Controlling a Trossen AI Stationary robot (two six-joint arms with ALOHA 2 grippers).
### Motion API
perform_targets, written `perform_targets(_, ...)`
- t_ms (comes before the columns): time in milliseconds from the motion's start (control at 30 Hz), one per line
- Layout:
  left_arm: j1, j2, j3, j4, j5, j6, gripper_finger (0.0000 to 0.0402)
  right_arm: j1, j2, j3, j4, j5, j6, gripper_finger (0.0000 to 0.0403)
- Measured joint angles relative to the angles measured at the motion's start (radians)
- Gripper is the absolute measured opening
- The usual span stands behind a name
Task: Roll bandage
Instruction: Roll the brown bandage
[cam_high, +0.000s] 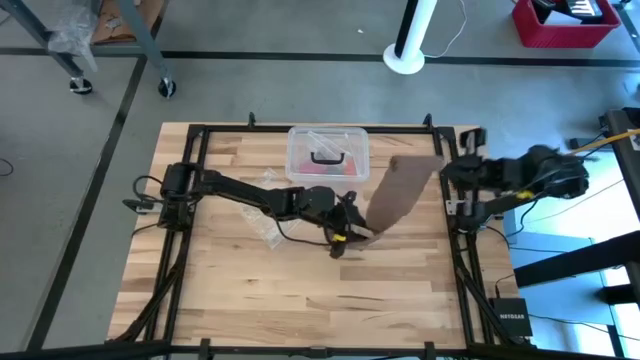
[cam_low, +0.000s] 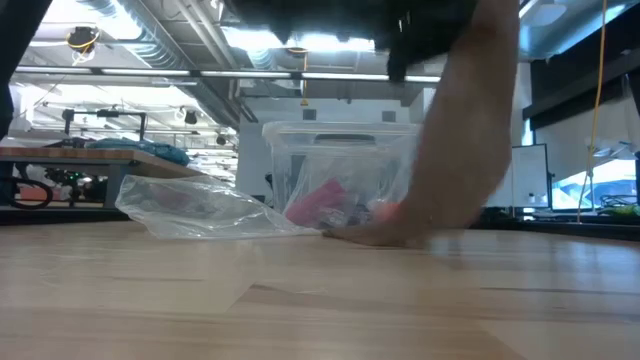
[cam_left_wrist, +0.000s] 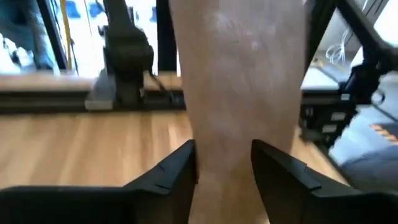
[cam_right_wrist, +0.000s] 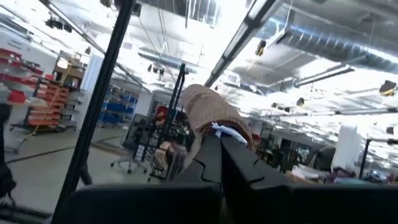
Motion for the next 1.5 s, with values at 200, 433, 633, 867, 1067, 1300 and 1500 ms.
perform_targets(200, -0.029, -0.157, 0.225, -0.316, -0.218, 0.166, 0.0129, 0.000, 0.108, 0.302, -0.186, -0.001, -0.025, 0.0000)
perform_targets(433, -0.091, -0.203, 0.362, -0.613, -0.438, 0.212, 0.0128, 0.000, 0.215, 0.566, -0.504, 0.087, -0.065, 0.0000)
perform_targets(633, -0.077, -0.189, 0.315, -0.728, -0.531, 0.193, 0.0128, 0.000, 0.291, 0.690, -0.488, 0.070, -0.142, 0.0000)
perform_targets(867, -0.011, -0.190, 0.303, -0.685, -0.539, 0.140, 0.0149, 0.000, 0.432, 0.938, -0.484, -0.077, -0.150, 0.0000)
perform_targets(1067, 0.013, -0.196, 0.303, -0.674, -0.537, 0.171, 0.0204, 0.000, 0.527, 1.105, -0.601, -0.087, -0.068, 0.0000)
perform_targets(1300, 0.002, -0.236, 0.303, -0.622, -0.522, 0.259, 0.0225, 0.000, 0.564, 1.189, -0.716, -0.136, 0.070, 0.0000)
perform_targets(1500, -0.004, -0.240, 0.304, -0.586, -0.374, 0.241, 0.0218, 0.000, 0.565, 1.187, -0.979, 0.022, 0.061, 0.0000)
